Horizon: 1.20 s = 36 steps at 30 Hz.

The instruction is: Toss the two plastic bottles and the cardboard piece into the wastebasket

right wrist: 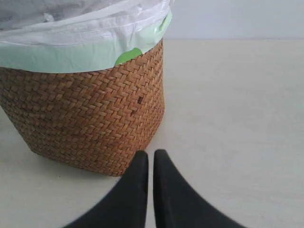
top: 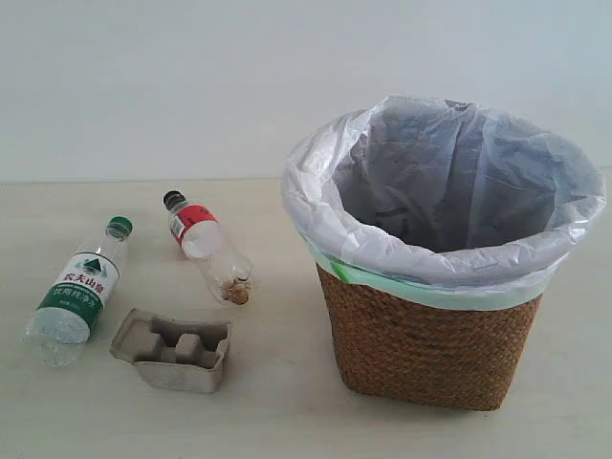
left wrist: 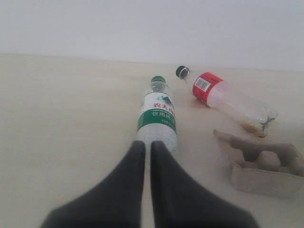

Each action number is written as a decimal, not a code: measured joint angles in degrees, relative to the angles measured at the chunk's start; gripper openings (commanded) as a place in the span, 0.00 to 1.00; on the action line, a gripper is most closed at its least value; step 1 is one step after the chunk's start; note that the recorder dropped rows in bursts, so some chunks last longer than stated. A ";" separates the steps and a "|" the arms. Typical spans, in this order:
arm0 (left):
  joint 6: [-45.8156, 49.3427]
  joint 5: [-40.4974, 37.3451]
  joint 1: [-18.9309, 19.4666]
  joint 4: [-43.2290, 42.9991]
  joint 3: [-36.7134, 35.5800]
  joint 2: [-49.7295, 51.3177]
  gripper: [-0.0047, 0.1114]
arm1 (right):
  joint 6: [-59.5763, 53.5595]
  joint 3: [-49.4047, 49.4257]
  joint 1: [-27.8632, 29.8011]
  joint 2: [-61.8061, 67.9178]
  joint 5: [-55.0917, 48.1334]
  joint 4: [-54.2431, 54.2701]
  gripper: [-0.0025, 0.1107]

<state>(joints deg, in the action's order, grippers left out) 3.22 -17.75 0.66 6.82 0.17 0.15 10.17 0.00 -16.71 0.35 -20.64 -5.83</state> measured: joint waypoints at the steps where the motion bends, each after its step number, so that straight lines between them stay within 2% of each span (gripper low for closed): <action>1: 0.00 0.00 0.00 0.00 0.00 0.00 0.07 | 0.00 0.00 0.00 0.00 0.00 0.00 0.02; 19: -0.42 0.00 0.00 0.32 0.00 0.00 0.07 | 0.00 0.00 0.00 0.00 0.00 0.00 0.02; 25: -8.93 -0.11 0.00 12.43 0.00 0.00 0.07 | 0.00 0.00 0.00 0.00 0.00 0.00 0.02; 29: -10.90 -0.22 0.00 20.37 0.00 0.00 0.07 | 0.00 0.00 0.00 0.00 0.00 0.00 0.02; 36: -11.49 -0.22 0.00 23.18 0.00 0.00 0.07 | 0.00 0.00 0.00 0.00 0.00 0.00 0.02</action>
<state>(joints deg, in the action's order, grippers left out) -8.27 -17.97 0.66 30.00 0.17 0.15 10.17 0.00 -16.71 0.35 -20.64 -5.83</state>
